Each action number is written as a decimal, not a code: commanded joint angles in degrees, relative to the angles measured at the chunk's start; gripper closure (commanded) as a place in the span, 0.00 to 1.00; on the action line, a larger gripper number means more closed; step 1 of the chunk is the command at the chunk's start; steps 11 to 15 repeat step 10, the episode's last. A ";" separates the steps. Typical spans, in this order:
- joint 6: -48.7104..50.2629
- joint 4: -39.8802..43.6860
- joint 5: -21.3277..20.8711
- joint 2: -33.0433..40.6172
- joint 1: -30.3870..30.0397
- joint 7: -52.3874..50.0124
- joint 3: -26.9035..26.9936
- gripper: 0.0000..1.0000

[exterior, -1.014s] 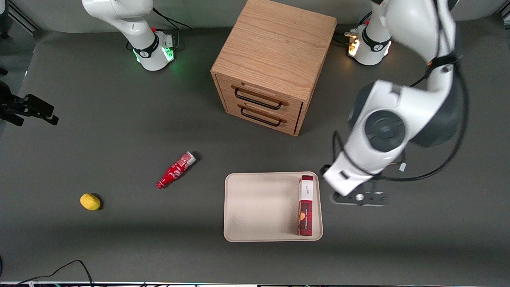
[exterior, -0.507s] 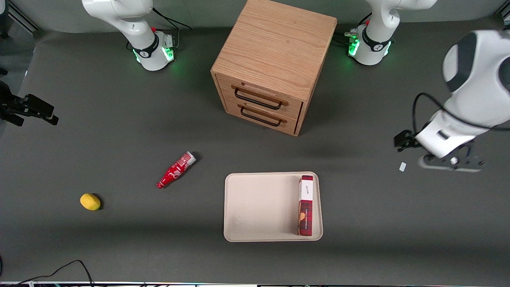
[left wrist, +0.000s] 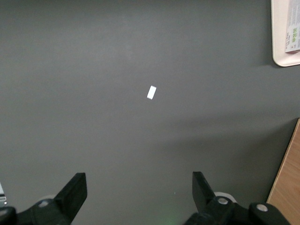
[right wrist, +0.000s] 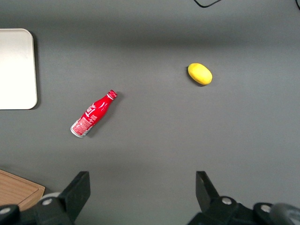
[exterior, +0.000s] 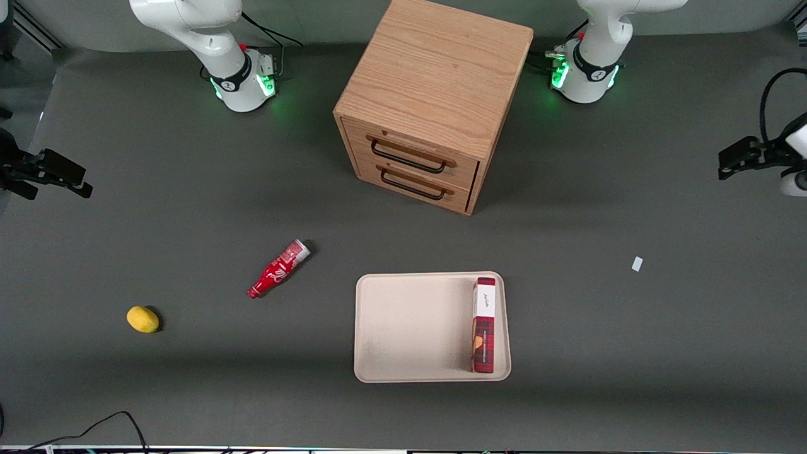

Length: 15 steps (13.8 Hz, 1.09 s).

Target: Place red cookie box on tray

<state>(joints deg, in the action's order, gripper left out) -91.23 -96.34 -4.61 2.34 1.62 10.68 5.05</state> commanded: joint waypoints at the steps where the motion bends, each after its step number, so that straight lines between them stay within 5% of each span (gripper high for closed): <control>1: 2.28 2.12 1.17 -0.67 -0.56 0.65 -0.57 0.00; 5: 2.89 1.95 5.65 -0.76 -0.65 -3.39 -0.57 0.00; 15: 3.95 2.91 4.79 -1.11 -0.30 -2.86 -0.91 0.00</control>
